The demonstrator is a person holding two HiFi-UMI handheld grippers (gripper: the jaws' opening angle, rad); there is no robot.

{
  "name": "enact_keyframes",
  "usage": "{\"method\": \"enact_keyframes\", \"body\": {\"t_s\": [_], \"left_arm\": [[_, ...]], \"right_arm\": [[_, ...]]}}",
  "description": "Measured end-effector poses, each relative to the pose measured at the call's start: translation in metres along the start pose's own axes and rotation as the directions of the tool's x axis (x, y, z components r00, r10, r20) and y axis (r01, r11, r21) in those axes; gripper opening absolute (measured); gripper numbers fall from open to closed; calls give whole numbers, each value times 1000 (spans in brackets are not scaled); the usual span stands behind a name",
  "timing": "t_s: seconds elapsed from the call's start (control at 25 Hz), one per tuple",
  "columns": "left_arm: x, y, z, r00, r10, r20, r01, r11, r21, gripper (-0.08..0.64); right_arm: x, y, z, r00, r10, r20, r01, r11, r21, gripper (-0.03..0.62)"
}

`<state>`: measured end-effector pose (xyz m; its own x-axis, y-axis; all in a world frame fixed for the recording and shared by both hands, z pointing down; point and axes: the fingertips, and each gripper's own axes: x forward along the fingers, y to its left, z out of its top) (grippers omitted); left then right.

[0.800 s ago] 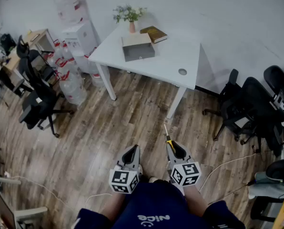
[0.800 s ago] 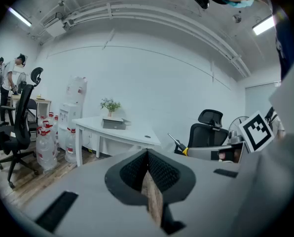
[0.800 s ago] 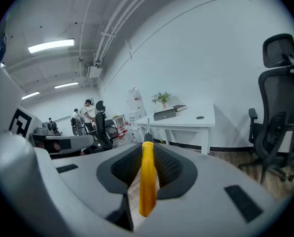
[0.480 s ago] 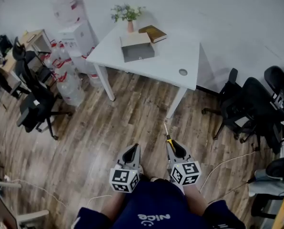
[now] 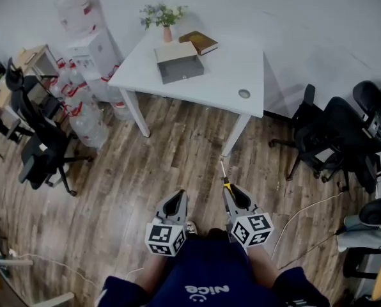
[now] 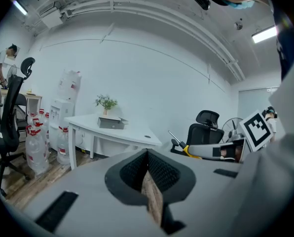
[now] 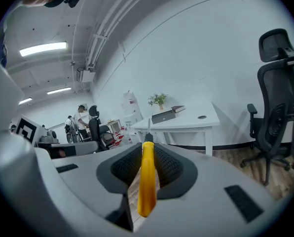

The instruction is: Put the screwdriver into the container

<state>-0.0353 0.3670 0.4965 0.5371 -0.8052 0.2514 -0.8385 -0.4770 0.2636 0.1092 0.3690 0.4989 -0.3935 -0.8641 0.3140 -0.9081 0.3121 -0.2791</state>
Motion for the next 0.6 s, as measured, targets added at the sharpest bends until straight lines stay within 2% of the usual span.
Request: {"method": "enact_keyframes", "body": {"t_s": [0.36, 0.6], "left_arm": [[12, 32, 10, 1000, 1, -6, -1, 1000, 7, 15], [34, 46, 15, 1000, 25, -1, -25, 1000, 7, 15]], "right_arm": [[22, -7, 9, 999, -48, 23, 48, 999, 24, 92], [52, -18, 15, 1000, -18, 21, 17, 999, 27, 92]]}}
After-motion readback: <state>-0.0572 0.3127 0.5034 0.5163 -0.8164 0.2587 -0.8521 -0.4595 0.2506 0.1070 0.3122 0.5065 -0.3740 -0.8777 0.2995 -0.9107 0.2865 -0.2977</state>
